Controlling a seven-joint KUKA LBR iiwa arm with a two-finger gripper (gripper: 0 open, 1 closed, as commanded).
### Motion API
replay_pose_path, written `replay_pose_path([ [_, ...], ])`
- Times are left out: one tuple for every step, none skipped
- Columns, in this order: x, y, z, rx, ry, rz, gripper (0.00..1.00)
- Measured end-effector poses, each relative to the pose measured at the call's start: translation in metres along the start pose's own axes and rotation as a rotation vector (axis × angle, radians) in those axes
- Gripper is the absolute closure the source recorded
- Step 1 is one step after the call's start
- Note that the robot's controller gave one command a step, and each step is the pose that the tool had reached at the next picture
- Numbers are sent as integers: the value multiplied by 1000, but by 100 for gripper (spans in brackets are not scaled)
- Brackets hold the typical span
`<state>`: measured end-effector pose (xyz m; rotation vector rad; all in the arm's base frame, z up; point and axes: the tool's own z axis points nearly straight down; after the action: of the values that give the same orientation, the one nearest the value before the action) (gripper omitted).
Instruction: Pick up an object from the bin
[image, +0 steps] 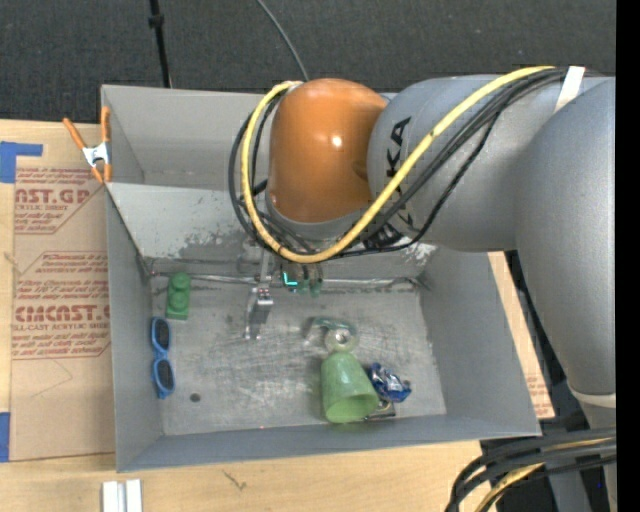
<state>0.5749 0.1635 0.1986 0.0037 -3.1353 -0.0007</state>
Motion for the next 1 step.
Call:
replay_pose_path([
  [-8,-68,6,2,-7,61,0],
])
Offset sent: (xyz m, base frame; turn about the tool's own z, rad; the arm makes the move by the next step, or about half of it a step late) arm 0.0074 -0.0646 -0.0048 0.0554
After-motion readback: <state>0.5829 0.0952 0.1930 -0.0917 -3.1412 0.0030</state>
